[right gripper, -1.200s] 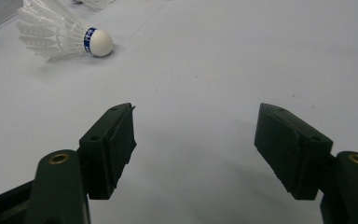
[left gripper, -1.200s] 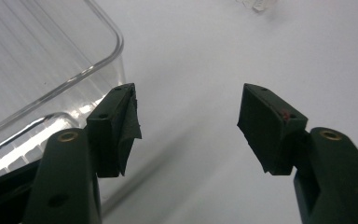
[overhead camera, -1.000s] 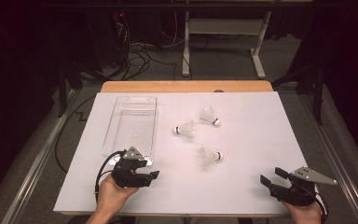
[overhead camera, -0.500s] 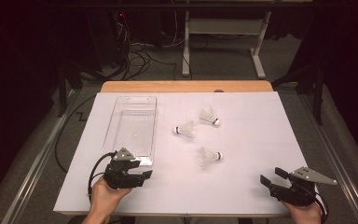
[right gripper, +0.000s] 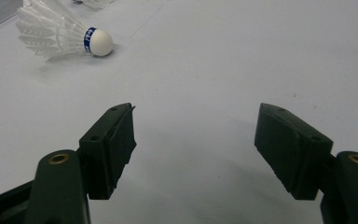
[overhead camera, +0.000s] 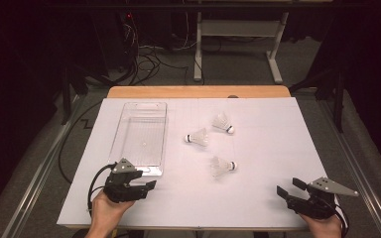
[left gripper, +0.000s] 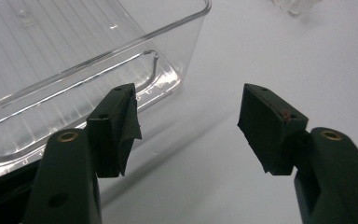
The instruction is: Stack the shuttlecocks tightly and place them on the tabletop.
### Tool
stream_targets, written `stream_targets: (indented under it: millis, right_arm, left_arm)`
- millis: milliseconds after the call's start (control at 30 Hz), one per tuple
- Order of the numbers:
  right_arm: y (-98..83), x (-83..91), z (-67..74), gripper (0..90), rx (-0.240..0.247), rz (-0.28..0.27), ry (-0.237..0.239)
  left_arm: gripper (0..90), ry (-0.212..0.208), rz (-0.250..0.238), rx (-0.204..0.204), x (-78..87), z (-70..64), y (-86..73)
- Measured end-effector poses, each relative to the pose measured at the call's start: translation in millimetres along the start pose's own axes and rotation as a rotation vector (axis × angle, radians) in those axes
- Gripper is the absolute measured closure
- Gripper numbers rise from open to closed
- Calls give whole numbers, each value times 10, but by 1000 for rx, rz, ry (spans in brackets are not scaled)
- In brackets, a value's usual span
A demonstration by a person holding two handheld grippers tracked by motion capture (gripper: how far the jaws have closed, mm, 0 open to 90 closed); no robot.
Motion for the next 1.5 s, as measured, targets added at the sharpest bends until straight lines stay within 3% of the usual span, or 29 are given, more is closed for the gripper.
stream_targets:
  millis: [800,1500]
  right_arm:
    - [0,-2,1,292,1,1,-2]
    - [0,-1,-1,291,0,1,-5]
  left_arm:
    - [381,24,-69,50,99,188,-145]
    - [349,57,-161,115,176,365,-238]
Point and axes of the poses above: each handheld gripper's, and its own axes: x roughly backward along the jaws, y roughly out of its top, z roughly to its left, the point moved 10 cm from there along -x, roughly forward along the jaws, and after that the axes turned 6 degrees about z, right-handed, at the moved point
